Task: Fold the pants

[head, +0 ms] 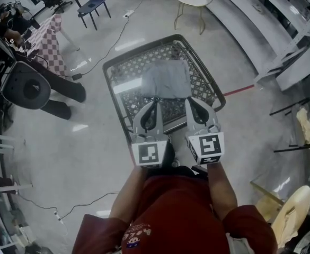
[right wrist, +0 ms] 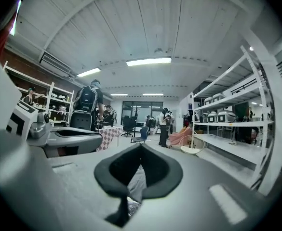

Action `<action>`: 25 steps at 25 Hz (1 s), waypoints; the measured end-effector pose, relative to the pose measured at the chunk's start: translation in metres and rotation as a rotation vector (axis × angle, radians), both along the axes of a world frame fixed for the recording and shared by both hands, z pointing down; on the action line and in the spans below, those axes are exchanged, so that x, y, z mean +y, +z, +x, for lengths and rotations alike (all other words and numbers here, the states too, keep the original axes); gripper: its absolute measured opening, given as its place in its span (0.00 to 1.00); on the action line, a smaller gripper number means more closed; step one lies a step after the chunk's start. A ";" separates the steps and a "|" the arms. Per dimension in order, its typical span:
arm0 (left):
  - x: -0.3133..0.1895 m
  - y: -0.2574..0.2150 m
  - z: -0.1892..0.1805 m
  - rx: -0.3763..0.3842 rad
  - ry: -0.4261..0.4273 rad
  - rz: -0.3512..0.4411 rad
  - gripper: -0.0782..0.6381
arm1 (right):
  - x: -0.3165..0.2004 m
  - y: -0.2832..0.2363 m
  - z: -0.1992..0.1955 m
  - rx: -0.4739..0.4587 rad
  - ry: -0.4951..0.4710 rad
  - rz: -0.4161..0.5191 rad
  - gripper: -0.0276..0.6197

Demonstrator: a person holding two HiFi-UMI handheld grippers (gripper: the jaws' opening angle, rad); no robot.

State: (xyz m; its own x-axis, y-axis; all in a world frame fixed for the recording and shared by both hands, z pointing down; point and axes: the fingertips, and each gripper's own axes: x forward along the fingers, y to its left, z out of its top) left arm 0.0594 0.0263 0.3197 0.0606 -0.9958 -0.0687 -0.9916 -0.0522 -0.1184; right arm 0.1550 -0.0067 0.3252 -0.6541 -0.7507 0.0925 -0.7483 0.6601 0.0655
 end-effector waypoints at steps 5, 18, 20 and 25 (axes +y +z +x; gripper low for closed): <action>0.006 -0.011 -0.003 0.006 -0.014 0.004 0.12 | 0.006 -0.005 -0.003 0.015 -0.001 0.017 0.05; 0.002 -0.019 -0.002 -0.007 -0.010 0.019 0.12 | 0.002 -0.013 0.002 -0.015 0.018 0.018 0.04; -0.004 -0.021 -0.005 -0.003 -0.013 0.021 0.12 | -0.005 -0.015 -0.001 0.002 0.009 0.031 0.04; -0.039 -0.040 -0.012 0.013 -0.025 0.005 0.12 | -0.040 -0.038 -0.008 0.025 -0.006 0.028 0.04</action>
